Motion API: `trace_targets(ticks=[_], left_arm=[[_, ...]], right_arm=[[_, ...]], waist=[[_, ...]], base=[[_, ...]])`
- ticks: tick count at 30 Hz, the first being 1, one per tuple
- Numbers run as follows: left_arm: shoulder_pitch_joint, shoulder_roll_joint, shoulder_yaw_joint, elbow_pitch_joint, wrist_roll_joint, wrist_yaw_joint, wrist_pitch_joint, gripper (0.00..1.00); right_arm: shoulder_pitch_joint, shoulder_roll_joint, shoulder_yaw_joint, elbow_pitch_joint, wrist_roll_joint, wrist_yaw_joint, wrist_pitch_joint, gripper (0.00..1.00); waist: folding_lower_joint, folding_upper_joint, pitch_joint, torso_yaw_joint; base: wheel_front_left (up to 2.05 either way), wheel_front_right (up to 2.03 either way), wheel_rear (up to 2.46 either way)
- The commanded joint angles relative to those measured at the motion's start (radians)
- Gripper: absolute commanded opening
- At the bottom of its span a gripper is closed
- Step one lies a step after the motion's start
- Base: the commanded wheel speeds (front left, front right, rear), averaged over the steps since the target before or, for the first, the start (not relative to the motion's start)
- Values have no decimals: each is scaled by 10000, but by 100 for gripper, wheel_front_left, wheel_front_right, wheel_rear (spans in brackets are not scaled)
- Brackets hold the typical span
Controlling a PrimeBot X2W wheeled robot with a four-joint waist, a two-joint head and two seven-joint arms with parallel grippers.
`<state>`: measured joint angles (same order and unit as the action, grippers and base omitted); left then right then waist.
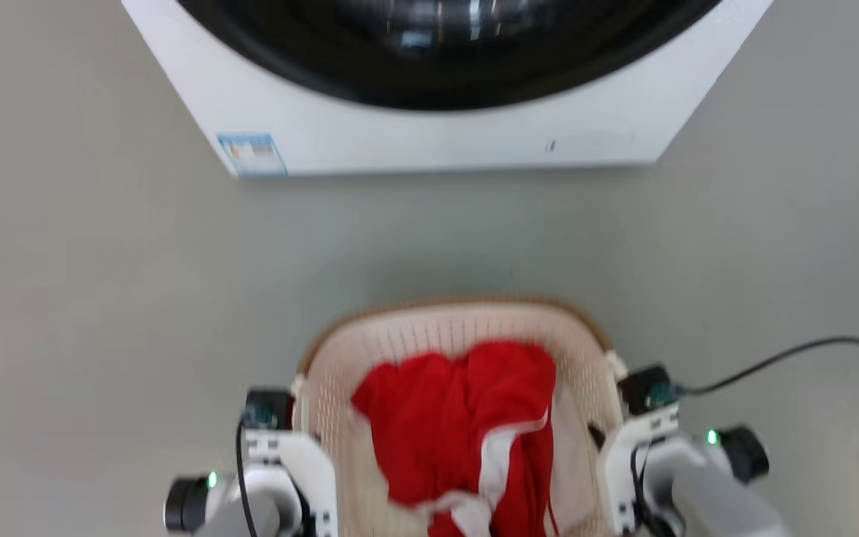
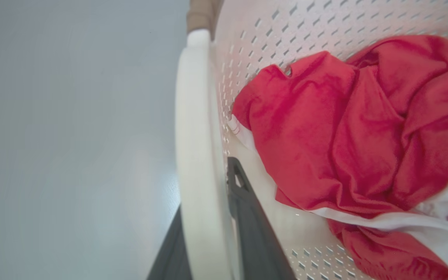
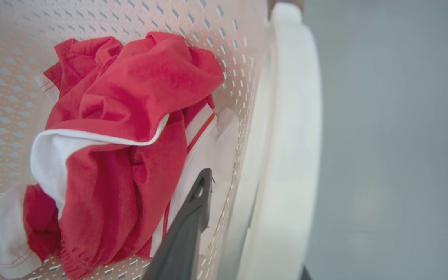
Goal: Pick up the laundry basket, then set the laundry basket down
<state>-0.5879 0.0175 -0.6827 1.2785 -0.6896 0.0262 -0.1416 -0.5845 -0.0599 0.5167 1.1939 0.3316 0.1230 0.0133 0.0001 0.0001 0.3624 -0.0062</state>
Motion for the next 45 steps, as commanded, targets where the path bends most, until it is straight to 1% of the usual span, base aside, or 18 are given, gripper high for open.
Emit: trace_targets(ticks=[1,6,10,13,17,27,45], left_arm=[[150,327,92,-147,-15,44,-32,0],[1019,327,-357,-404,-246,151,218,0],[1768,327,-677,-510,-463,155,460,0],[2150,327,-904,-658,-629,191,684,0],[2336,327,-1155,-804,-778,287,858,0],[2535,327,-1430,-816,-1197,409,982,0],[2379,327,-1822,-868,-1779,469,884,0]], right_arm=[[361,97,344,-228,13,77,19,0],[1255,97,1001,-498,608,77,481,0],[2136,97,1609,-726,1203,77,1057,0],[2473,97,1898,-749,1432,77,1299,0],[2555,97,2110,-776,1638,77,1430,0],[2491,97,2471,-760,1996,77,1544,0],[2192,97,2804,-638,2371,77,1430,0]], waist=[[-1,-1,-1230,-97],[-1,-1,-2377,-74],[-1,-1,-3366,-49],[-1,-1,-3728,10],[-1,-1,-3901,47],[-1,-1,-4145,81],[-1,-1,-4145,-21]], base=[[0,0,0],[0,0,0],[0,0,0],[0,0,0],[0,0,0],[0,0,0],[0,0,0]])
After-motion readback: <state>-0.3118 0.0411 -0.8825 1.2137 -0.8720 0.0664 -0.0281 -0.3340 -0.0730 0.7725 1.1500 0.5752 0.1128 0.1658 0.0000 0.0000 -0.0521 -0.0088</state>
